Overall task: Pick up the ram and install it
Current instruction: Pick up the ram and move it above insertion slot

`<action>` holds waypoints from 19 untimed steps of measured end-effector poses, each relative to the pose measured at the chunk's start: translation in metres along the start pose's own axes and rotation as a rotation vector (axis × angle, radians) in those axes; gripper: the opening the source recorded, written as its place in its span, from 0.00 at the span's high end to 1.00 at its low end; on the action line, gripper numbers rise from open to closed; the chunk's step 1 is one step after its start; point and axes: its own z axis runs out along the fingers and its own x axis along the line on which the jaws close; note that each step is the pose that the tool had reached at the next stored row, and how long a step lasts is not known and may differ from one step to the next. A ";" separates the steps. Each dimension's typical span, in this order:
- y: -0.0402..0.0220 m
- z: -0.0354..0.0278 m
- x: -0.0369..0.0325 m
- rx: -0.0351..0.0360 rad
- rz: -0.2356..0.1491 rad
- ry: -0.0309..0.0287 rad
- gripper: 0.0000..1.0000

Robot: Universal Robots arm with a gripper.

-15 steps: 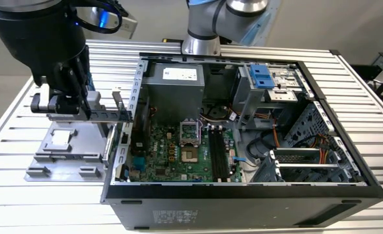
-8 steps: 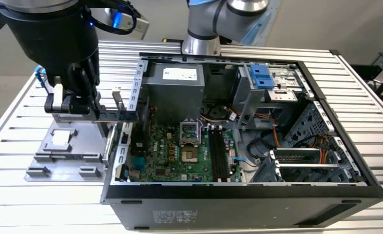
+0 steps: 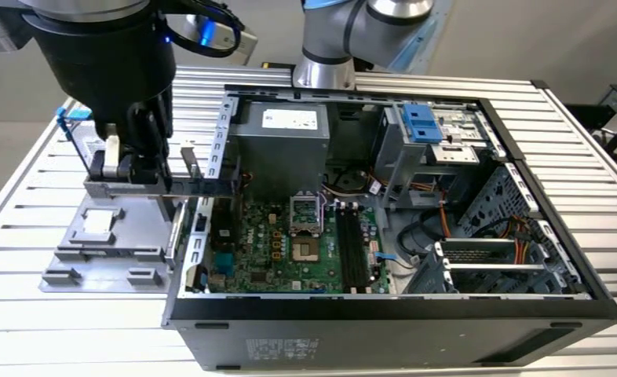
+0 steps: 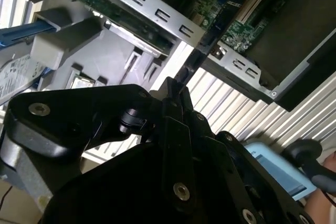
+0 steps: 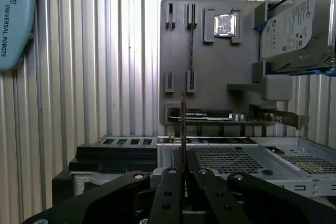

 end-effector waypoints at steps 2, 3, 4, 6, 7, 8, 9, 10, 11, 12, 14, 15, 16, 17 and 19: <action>-0.0031 -0.0001 -0.0001 0.0000 0.000 0.0001 1.00; -0.0052 -0.0002 -0.0001 0.0000 0.000 0.0000 1.00; -0.0072 -0.0003 -0.0002 0.0000 0.000 0.0000 1.00; -0.0110 -0.0004 -0.0004 0.0000 0.000 0.0001 1.00; -0.0125 -0.0004 -0.0004 0.0000 0.000 0.0000 1.00; -0.0139 -0.0005 -0.0005 0.0000 0.000 0.0000 1.00; -0.0151 -0.0005 -0.0007 0.0000 0.000 0.0001 1.00; -0.0162 -0.0005 -0.0008 0.0000 0.000 0.0000 1.00; -0.0174 -0.0006 -0.0009 0.0001 0.000 0.0000 1.00; -0.0184 -0.0006 -0.0011 0.0004 0.000 0.0001 1.00; -0.0205 -0.0007 -0.0013 0.0018 0.000 -0.0002 1.00; -0.0215 -0.0008 -0.0013 0.0025 0.000 -0.0004 1.00; -0.0225 -0.0007 -0.0014 0.0034 0.000 -0.0009 1.00; -0.0234 -0.0007 -0.0015 0.0042 0.000 -0.0013 1.00; -0.0255 -0.0008 -0.0015 0.0048 0.000 -0.0014 1.00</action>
